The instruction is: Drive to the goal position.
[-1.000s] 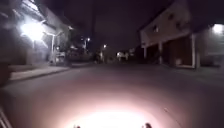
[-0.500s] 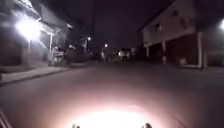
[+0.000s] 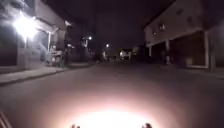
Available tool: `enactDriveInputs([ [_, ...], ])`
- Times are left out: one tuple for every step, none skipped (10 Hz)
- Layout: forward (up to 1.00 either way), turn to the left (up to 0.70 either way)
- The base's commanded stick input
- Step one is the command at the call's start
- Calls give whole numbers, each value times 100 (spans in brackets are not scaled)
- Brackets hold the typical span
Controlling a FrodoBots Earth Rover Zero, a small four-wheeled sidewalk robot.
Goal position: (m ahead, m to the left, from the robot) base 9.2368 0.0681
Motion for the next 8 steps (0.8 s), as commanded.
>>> enactDriveInputs([
  [100,0],
  [100,0],
  [100,0],
  [100,0],
  [100,0],
  [100,0],
  [100,0],
  [100,0],
])
